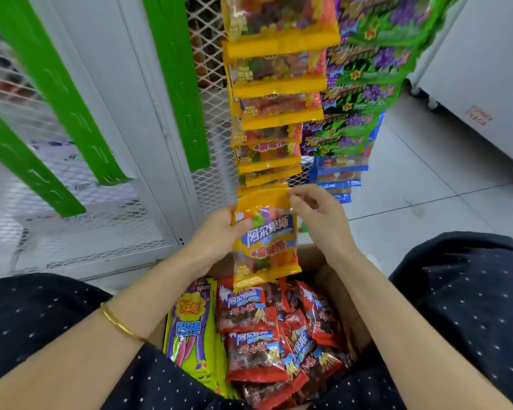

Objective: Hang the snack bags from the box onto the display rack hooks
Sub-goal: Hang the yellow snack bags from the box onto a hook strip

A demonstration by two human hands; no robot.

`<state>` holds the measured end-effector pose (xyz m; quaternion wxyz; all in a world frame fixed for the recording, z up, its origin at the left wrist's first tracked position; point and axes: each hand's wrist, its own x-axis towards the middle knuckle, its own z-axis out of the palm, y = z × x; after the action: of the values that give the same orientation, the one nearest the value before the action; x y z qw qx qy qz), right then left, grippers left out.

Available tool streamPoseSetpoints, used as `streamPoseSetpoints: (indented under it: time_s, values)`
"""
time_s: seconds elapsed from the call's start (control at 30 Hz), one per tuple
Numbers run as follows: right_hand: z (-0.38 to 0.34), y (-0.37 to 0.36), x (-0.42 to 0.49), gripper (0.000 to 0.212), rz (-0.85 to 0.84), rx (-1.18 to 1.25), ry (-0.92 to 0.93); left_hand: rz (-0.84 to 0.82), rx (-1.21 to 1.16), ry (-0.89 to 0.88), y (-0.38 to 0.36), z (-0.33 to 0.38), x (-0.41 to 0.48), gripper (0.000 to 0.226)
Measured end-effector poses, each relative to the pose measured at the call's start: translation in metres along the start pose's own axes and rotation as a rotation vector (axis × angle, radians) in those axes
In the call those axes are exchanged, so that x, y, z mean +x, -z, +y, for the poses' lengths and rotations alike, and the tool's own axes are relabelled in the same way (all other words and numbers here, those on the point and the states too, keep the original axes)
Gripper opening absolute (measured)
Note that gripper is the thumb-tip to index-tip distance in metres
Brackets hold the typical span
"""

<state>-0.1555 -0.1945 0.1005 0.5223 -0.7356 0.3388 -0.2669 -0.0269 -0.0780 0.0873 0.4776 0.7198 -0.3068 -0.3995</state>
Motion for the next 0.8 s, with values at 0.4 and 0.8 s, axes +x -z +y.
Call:
streamPoseSetpoints:
  time_s: [0.4, 0.8]
  values:
    - [-0.115, 0.049, 0.026, 0.037, 0.005, 0.182, 0.254, -0.026, -0.09, -0.356, 0.073, 0.165, -0.012, 0.038]
    - [-0.261, 0.097, 0.082, 0.039, 0.281, 0.05, 0.653, 0.785, 0.358, -0.94, 0.095, 0.37, 0.017, 0.025]
